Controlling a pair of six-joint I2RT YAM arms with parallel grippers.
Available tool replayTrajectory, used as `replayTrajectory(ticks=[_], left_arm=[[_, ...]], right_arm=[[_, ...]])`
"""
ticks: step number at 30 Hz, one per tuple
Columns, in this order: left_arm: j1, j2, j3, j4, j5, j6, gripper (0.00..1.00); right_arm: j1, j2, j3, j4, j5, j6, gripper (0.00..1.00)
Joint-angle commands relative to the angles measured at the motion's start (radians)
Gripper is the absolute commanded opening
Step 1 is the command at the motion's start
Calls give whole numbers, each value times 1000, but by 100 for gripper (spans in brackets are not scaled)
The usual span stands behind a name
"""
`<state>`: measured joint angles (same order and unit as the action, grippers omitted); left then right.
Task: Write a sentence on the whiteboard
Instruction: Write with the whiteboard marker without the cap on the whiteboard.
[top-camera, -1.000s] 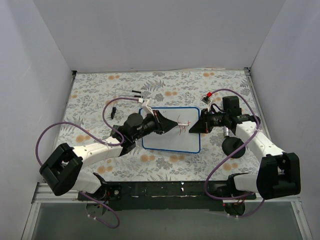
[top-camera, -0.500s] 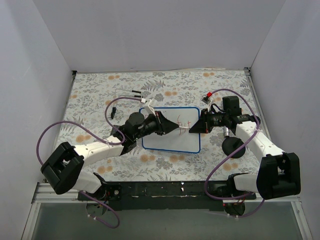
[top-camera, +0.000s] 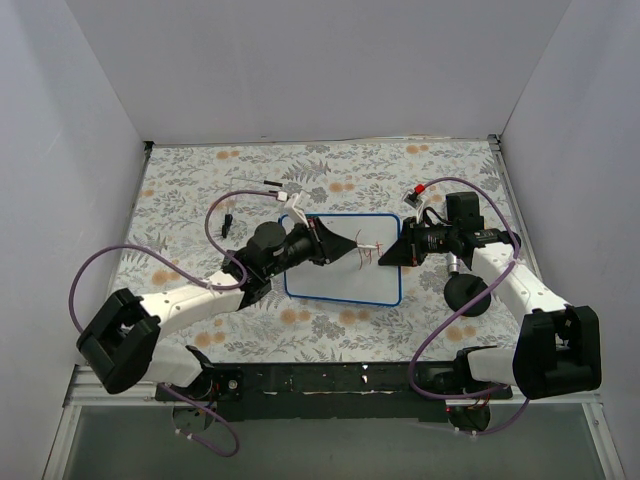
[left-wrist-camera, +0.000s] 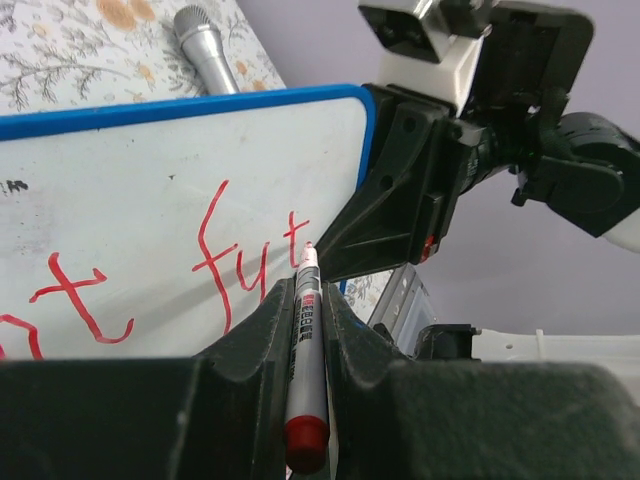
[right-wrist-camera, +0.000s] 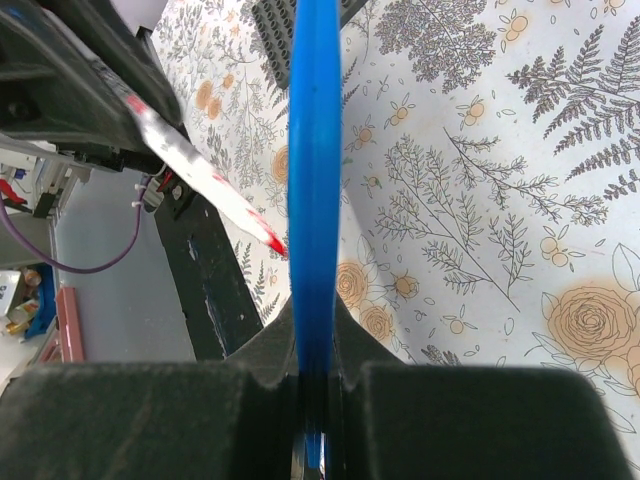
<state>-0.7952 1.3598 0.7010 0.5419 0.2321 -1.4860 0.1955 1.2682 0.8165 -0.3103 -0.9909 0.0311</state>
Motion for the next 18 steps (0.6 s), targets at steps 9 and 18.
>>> replayTrajectory(ticks=[9, 18], left_arm=[[25, -502, -208, -277, -109, 107, 0], [42, -784, -354, -566, -293, 50, 0]], right_arm=[[-7, -47, 42, -22, -11, -88, 1], [-19, -38, 113, -113, 12, -166, 1]])
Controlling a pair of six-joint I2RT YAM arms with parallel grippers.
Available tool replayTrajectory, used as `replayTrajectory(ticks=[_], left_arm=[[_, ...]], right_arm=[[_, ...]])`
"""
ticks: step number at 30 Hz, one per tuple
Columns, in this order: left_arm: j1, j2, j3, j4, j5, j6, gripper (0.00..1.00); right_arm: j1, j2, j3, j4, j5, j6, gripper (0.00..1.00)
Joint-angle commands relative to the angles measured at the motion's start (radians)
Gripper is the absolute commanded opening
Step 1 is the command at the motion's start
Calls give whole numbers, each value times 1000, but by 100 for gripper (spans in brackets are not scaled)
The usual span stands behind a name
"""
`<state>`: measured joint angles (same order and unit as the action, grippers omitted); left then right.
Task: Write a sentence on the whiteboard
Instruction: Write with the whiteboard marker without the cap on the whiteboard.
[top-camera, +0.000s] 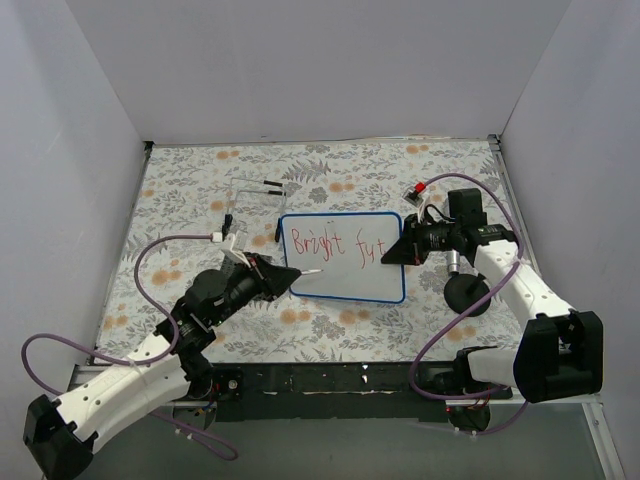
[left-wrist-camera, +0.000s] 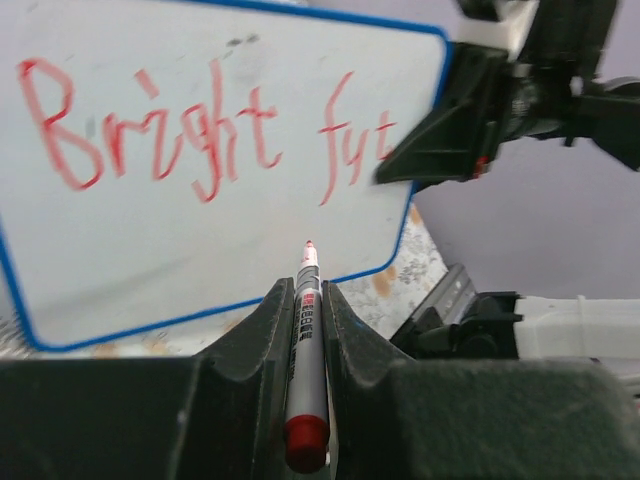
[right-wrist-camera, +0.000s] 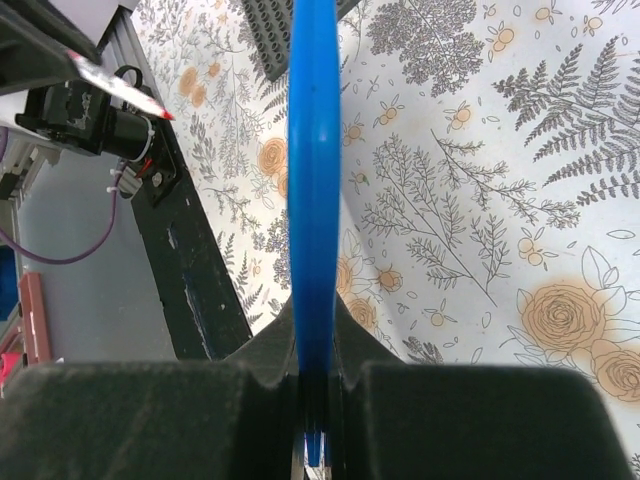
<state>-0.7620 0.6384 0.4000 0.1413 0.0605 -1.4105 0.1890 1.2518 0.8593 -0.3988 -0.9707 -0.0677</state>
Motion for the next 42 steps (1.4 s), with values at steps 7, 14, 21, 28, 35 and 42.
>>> replayTrajectory(ticks=[7, 14, 21, 28, 35, 42], left_arm=[[10, -85, -154, -79, -145, -56, 0], [35, -111, -234, 47, -153, -51, 0], [147, -98, -259, 113, -12, -57, 0], [251, -94, -288, 169, 113, -100, 0], [274, -114, -325, 205, 124, -136, 0], [288, -131, -334, 208, 128, -153, 0]], right_arm=[[-23, -18, 87, -54, 35, -78, 1], [-29, -22, 78, -54, 41, -78, 1], [-36, -34, 64, -43, 35, -72, 1], [-43, -31, 61, -38, 29, -67, 1], [-45, -25, 58, -32, 18, -60, 1], [-49, -28, 47, -20, 13, -50, 1]])
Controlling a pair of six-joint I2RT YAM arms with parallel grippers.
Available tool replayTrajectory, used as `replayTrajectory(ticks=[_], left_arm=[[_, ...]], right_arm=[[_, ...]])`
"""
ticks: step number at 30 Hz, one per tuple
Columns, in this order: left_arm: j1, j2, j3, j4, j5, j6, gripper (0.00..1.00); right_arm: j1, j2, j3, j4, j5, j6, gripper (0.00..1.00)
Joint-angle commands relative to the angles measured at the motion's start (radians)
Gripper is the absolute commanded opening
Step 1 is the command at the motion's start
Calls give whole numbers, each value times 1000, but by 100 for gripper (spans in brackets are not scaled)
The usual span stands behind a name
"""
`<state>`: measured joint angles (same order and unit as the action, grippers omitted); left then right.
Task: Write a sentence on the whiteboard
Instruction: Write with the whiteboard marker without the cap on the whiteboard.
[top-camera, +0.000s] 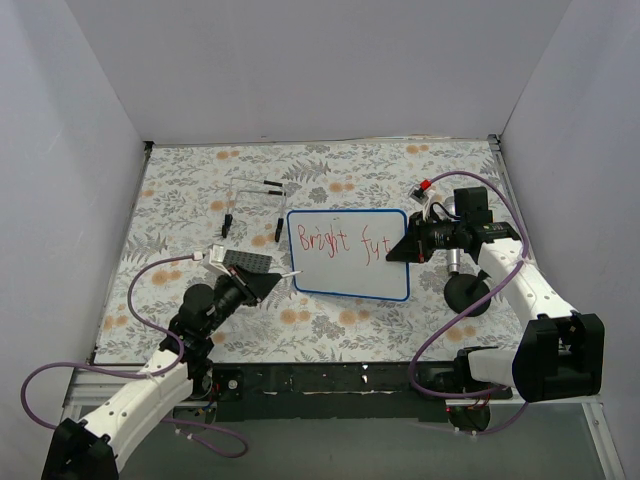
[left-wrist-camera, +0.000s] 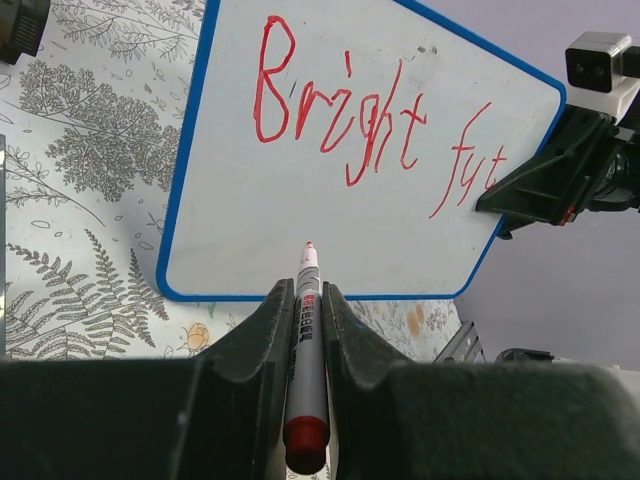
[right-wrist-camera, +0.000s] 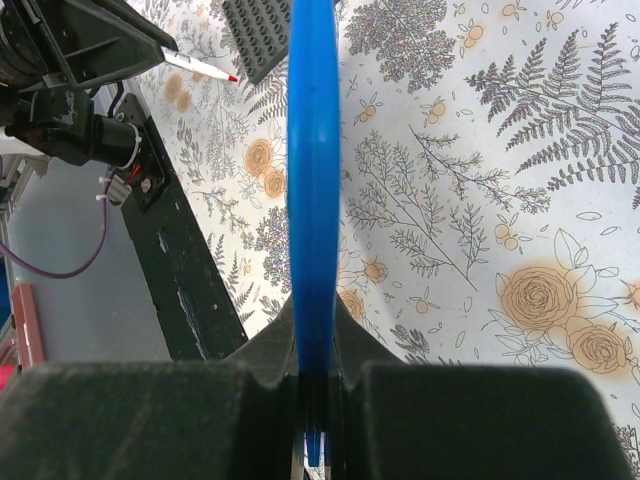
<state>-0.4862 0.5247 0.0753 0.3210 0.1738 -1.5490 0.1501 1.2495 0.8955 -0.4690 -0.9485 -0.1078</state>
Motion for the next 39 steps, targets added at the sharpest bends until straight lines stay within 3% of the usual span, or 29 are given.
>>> replayTrajectory(ticks=[1, 16, 27, 39], left_arm=[[14, -17, -18, 35, 16, -19, 0], [72, 61, -74, 223, 24, -68, 0], [86, 323, -88, 420, 47, -33, 0], [93, 463, -112, 599, 33, -14, 0]], right_arm=[[-11, -27, 10, 53, -10, -10, 1], [-18, -10, 3, 75, -47, 10, 1], [-23, -15, -4, 84, -52, 23, 1], [-24, -10, -7, 87, -52, 23, 1]])
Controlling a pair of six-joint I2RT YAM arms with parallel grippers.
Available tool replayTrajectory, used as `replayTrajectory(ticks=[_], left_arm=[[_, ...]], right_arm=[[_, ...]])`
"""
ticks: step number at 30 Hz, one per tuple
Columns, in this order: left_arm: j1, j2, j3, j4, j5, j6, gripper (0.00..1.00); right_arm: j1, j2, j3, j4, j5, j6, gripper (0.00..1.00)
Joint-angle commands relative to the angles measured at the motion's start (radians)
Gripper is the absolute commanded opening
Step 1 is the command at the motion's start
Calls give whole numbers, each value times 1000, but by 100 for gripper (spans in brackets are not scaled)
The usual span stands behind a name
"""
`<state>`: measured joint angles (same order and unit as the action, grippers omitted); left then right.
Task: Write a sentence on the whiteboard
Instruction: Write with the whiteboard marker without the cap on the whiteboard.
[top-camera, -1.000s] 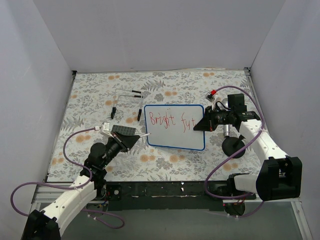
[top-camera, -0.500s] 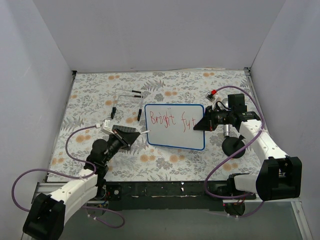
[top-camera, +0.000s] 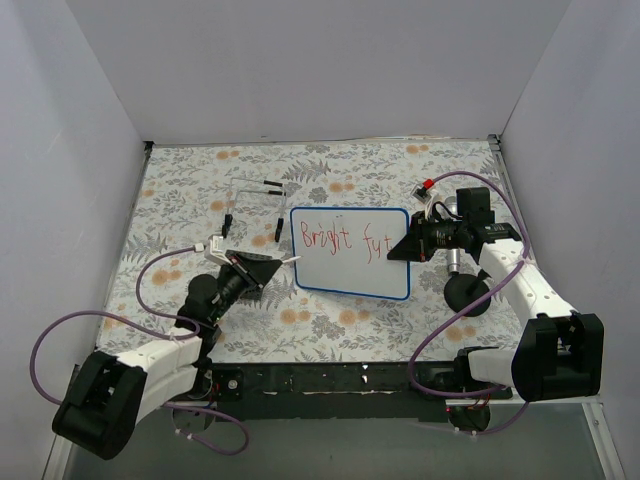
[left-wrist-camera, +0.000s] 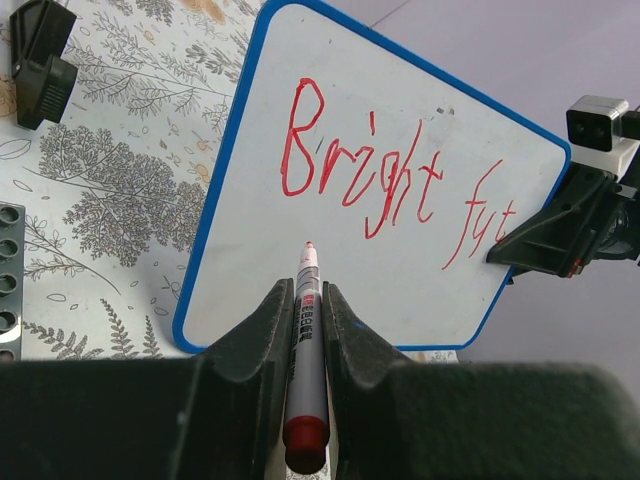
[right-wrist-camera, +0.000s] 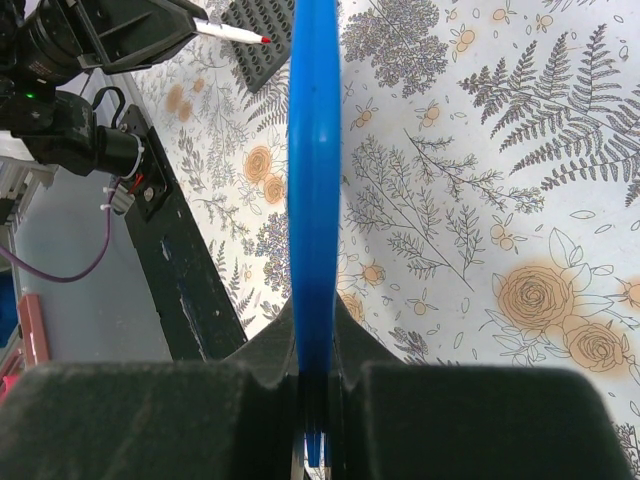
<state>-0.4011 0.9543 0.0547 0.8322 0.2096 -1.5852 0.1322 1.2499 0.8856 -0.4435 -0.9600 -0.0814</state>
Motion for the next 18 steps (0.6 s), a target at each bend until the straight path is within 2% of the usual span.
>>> replayTrajectory(ticks=[1, 18], left_arm=[[8, 47, -93, 112, 1, 22, 0], [13, 285, -65, 266, 20, 37, 0]], right_arm=[[-5, -9, 3, 62, -40, -1, 1], [-8, -12, -2, 63, -42, 0, 1]])
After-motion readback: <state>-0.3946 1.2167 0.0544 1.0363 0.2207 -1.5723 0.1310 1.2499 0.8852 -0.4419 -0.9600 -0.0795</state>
